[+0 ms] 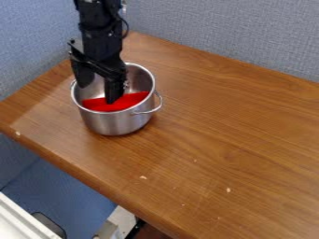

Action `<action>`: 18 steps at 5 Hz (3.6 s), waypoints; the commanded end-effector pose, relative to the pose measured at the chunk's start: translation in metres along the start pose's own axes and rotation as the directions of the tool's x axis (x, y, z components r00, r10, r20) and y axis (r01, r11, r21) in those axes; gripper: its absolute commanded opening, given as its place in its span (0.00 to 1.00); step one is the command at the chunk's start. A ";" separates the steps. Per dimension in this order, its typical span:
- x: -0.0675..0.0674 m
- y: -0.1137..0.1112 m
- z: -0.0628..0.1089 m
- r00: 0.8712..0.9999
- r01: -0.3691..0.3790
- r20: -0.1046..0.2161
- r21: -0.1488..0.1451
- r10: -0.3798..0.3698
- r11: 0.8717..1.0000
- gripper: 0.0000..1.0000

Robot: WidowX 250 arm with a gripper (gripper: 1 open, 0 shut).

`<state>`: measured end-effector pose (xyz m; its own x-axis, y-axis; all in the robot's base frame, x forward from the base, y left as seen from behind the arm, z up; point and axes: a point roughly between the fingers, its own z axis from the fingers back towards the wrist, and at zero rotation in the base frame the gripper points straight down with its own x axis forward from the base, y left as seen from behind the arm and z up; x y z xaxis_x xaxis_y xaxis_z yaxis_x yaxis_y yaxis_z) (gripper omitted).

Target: Move the red object from the metal pot to the table

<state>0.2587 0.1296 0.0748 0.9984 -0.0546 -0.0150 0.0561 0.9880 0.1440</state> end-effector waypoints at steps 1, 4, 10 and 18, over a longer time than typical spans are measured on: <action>0.003 0.002 0.005 1.000 0.013 0.016 0.026 -0.014 1.000 1.00; 0.005 0.003 0.005 0.999 0.017 0.028 0.046 -0.018 0.999 1.00; 0.005 0.004 0.001 0.999 0.012 0.037 0.052 -0.014 0.999 1.00; 0.003 0.005 -0.027 1.000 0.001 -0.013 0.011 -0.001 1.000 1.00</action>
<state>0.2625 0.1335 0.0480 0.9978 -0.0590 -0.0315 0.0630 0.9874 0.1452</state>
